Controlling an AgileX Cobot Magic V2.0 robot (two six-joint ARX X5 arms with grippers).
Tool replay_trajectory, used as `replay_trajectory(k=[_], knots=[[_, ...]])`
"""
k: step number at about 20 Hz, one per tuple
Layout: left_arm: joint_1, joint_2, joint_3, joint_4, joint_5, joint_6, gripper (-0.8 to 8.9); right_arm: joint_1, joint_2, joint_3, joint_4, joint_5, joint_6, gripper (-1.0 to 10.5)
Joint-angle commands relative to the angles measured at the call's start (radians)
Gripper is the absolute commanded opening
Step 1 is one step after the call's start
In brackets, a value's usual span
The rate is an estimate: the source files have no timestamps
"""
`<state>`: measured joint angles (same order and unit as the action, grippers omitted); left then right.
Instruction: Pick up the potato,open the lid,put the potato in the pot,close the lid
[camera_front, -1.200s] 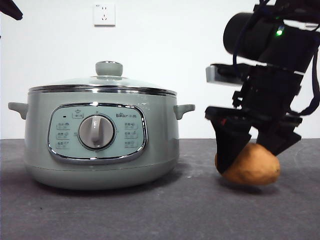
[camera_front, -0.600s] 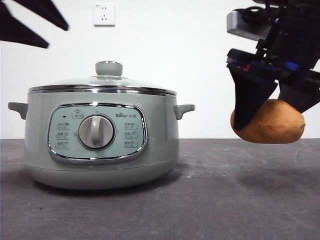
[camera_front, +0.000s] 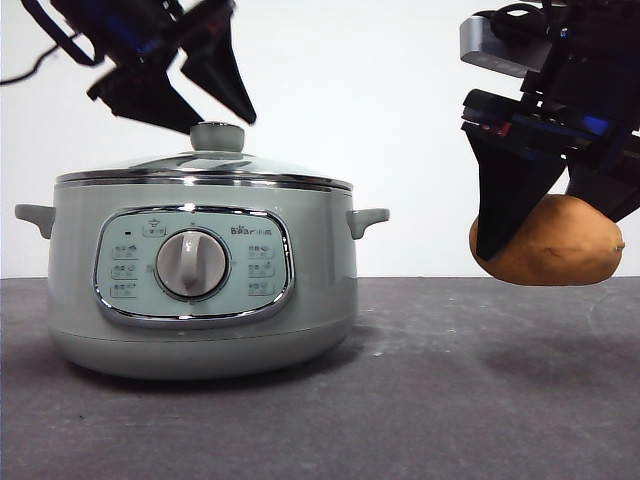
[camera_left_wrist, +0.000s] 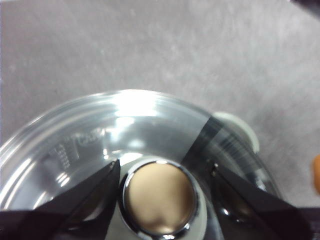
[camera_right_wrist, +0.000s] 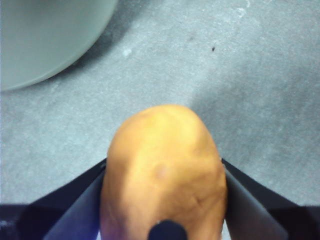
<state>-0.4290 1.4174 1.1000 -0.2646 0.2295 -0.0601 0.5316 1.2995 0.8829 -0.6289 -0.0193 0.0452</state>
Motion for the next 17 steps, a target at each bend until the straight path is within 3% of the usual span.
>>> replay_trajectory(k=[1,3,6,12,17], knots=[[-0.012,0.018,0.001,-0.002,-0.005,0.012,2.80,0.000,0.000,0.003,0.003,0.000,0.010,0.0],[-0.016,0.018,0.001,-0.013,-0.045,0.012,2.70,0.000,0.000,0.003,0.003,0.000,0.021,0.0],[-0.017,0.018,0.001,-0.038,-0.045,0.046,-0.12,0.000,0.000,0.003,0.003,0.000,0.036,0.0],[-0.017,-0.002,0.001,-0.016,-0.046,0.062,-0.09,0.000,-0.004,0.003,0.004,0.000,0.036,0.0],[-0.017,-0.140,0.001,0.006,-0.050,0.065,-0.09,0.002,-0.047,0.032,0.018,-0.001,0.036,0.0]])
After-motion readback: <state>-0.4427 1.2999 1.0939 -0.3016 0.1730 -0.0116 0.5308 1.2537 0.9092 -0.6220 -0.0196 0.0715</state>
